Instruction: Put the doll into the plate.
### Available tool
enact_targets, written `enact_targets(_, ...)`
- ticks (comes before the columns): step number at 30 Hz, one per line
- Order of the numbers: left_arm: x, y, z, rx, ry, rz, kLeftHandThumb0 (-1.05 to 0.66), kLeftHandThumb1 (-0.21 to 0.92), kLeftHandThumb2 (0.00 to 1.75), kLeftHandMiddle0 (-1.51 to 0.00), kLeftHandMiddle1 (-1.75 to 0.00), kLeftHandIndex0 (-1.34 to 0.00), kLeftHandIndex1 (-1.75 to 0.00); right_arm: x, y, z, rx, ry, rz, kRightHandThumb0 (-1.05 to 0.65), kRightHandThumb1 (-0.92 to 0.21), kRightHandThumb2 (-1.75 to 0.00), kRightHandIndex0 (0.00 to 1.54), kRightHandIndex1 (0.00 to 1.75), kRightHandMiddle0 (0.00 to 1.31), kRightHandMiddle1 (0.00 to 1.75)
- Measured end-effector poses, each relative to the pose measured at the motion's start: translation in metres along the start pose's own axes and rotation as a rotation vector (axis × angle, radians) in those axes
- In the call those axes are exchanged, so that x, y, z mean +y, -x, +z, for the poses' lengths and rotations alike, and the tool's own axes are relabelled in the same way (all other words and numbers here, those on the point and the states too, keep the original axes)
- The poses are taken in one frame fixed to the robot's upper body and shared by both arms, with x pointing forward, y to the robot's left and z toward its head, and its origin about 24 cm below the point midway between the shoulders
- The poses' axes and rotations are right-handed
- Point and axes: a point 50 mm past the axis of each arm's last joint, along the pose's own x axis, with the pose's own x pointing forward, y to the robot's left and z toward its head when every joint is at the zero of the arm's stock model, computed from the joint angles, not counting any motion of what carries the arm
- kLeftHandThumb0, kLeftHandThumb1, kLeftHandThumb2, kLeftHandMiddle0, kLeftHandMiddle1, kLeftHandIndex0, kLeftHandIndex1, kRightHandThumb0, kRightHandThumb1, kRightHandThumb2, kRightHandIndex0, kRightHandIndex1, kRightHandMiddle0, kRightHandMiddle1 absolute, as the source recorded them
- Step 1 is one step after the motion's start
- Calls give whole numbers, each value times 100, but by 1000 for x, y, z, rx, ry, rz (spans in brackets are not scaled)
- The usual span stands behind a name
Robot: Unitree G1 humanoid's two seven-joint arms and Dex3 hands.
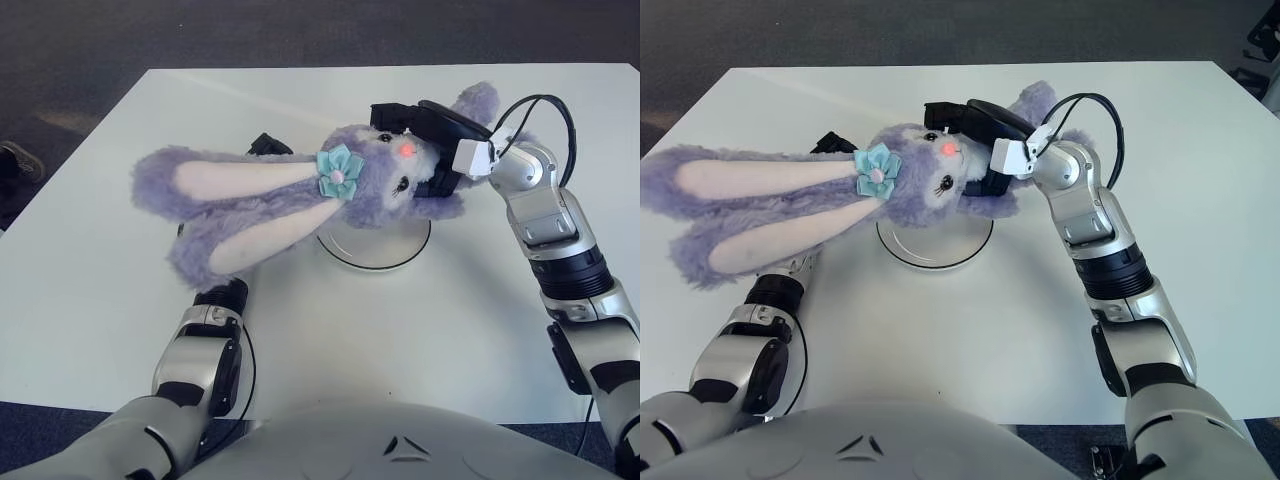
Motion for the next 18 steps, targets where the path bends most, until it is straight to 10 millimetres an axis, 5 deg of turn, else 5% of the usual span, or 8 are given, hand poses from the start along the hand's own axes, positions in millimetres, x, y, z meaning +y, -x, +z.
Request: enact_targets(18, 0, -3, 0, -5, 20, 28, -44, 44, 116, -125, -175, -52, -175, 18, -2, 0, -18, 13, 90, 0, -4, -160, 85, 164, 60, 175)
